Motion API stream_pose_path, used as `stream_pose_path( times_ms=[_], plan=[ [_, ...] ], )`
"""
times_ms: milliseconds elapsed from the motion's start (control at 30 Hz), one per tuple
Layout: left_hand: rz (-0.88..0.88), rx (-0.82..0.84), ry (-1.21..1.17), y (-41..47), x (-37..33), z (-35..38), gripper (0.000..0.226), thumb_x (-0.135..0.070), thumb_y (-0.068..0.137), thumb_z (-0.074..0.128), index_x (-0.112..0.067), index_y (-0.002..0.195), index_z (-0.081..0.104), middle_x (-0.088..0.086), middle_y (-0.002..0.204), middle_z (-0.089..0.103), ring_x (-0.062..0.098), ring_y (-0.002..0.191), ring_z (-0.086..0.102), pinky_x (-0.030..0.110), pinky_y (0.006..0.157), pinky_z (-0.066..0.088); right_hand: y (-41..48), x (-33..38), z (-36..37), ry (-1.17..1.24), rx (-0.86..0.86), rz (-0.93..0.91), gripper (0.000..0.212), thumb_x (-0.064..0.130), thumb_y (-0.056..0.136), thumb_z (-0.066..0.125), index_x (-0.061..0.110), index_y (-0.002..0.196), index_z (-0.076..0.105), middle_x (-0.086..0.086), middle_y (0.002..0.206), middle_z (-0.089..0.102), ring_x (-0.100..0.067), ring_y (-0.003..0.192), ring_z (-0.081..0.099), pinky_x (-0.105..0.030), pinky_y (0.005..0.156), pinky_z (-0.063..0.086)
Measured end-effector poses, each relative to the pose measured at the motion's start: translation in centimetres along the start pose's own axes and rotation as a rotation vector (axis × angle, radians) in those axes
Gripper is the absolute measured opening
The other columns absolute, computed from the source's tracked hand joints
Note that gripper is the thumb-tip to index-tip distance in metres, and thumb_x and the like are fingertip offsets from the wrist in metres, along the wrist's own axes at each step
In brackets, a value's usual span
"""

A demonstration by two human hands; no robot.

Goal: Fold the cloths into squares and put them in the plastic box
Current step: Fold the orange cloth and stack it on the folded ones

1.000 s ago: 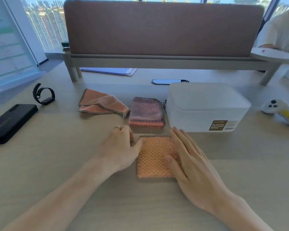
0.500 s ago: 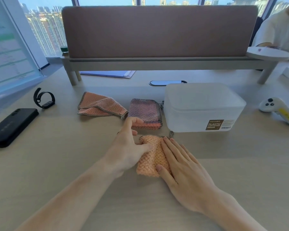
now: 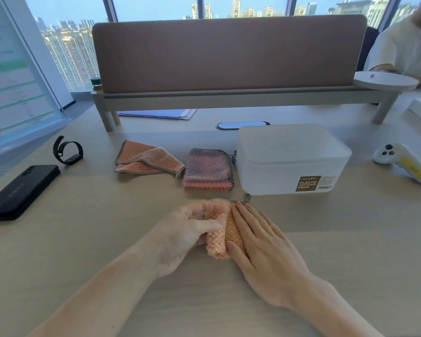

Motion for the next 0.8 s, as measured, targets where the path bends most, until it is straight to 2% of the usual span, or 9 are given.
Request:
stream_pose_path(
  times_ms=[100, 167, 300, 400, 467, 533, 600, 667, 800],
  plan=[
    [0.052, -0.021, 0.145, 0.4, -0.1, 0.2, 0.03, -0.001, 0.089, 0.073, -0.019, 0.113, 0.075, 0.008, 0.111, 0.076, 0.014, 0.094, 0.075, 0.033, 0.086, 0.061, 0.0, 0.0, 0.0, 0.001, 0.004, -0.003, 0.084, 0.065, 0.087, -0.008, 0.024, 0.161, -0.011, 0.012, 0.168, -0.014, -0.001, 0.152, -0.021, -0.028, 0.123, -0.008],
    [0.135, -0.072, 0.302, 0.6, -0.1, 0.1, 0.038, 0.001, 0.087, 0.075, -0.027, 0.113, 0.074, 0.0, 0.11, 0.074, 0.002, 0.087, 0.074, 0.031, 0.081, 0.063, 0.0, -0.1, 0.0, 0.005, -0.003, -0.004, 0.084, 0.065, 0.087, -0.008, 0.024, 0.161, -0.011, 0.012, 0.168, -0.015, -0.001, 0.152, -0.02, -0.028, 0.123, -0.008],
    [0.348, -0.124, 0.628, 0.3, -0.2, -0.2, 0.051, -0.011, 0.08, 0.077, -0.044, 0.118, 0.069, -0.031, 0.12, 0.062, 0.003, 0.107, 0.069, 0.039, 0.093, 0.058, -0.1, 0.0, -0.1, 0.021, -0.016, -0.001, 0.085, 0.067, 0.087, -0.009, 0.025, 0.161, -0.012, 0.013, 0.168, -0.016, 0.0, 0.151, -0.021, -0.028, 0.123, -0.008],
    [0.407, -0.101, 0.7, -0.5, -1.2, -0.4, 0.052, -0.012, 0.081, 0.075, -0.046, 0.118, 0.067, -0.028, 0.121, 0.065, 0.009, 0.093, 0.074, 0.041, 0.086, 0.061, -0.3, -0.2, -0.5, 0.118, -0.046, 0.015, 0.078, 0.069, 0.094, 0.006, 0.031, 0.161, -0.006, 0.016, 0.168, -0.013, 0.002, 0.152, -0.015, -0.024, 0.124, -0.004],
    [0.422, -0.062, 0.627, -1.1, -2.7, -0.7, 0.051, -0.002, 0.085, 0.074, -0.04, 0.118, 0.069, -0.008, 0.111, 0.072, 0.017, 0.074, 0.075, 0.039, 0.068, 0.062, -0.4, -0.2, -1.4, 0.448, -0.103, 0.067, 0.069, 0.064, 0.098, 0.035, 0.044, 0.159, 0.01, 0.024, 0.167, 0.004, 0.009, 0.151, 0.001, -0.026, 0.126, 0.01],
    [0.451, -0.025, 0.572, -2.0, -4.9, -1.4, 0.052, 0.005, 0.086, 0.074, -0.036, 0.118, 0.071, 0.012, 0.103, 0.074, 0.032, 0.063, 0.071, 0.039, 0.056, 0.057, -0.2, -0.1, -2.4, 1.023, -0.209, 0.117, 0.07, 0.06, 0.088, 0.062, 0.053, 0.15, 0.03, 0.03, 0.154, 0.038, 0.012, 0.143, 0.029, -0.034, 0.124, 0.026],
    [0.458, -0.001, 0.525, -2.9, -7.5, -2.1, 0.054, 0.006, 0.084, 0.076, -0.035, 0.118, 0.072, 0.008, 0.113, 0.073, 0.046, 0.076, 0.072, 0.051, 0.065, 0.06, 0.4, 0.5, -2.7, 1.489, -0.177, 0.098, 0.084, 0.062, 0.069, 0.082, 0.054, 0.143, 0.044, 0.012, 0.147, 0.055, -0.005, 0.138, 0.049, -0.043, 0.118, 0.037],
    [0.442, 0.036, 0.463, -3.4, -9.5, -3.1, 0.054, 0.005, 0.081, 0.077, -0.034, 0.118, 0.074, -0.002, 0.118, 0.072, 0.042, 0.092, 0.074, 0.055, 0.081, 0.061, 1.3, 1.9, -2.9, 1.77, -0.085, -0.002, 0.085, 0.048, 0.066, 0.092, 0.054, 0.139, 0.049, -0.012, 0.148, 0.054, -0.026, 0.135, 0.054, -0.05, 0.111, 0.045],
    [0.352, 0.076, 0.294, -3.1, -11.5, -5.2, 0.053, 0.001, 0.073, 0.075, -0.026, 0.119, 0.075, 0.008, 0.121, 0.073, 0.03, 0.104, 0.072, 0.048, 0.092, 0.059, 3.7, 3.5, -4.7, 1.952, -0.106, -0.056, 0.09, 0.016, 0.075, 0.088, 0.059, 0.141, 0.044, -0.024, 0.14, 0.056, -0.035, 0.123, 0.063, -0.054, 0.102, 0.052]
  ],
)
Point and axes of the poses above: each hand's wrist, its own y-axis towards the middle knuckle, its own z-axis out of the palm, x = y × z, the point moved 2 cm from there along y, towards the middle knuckle
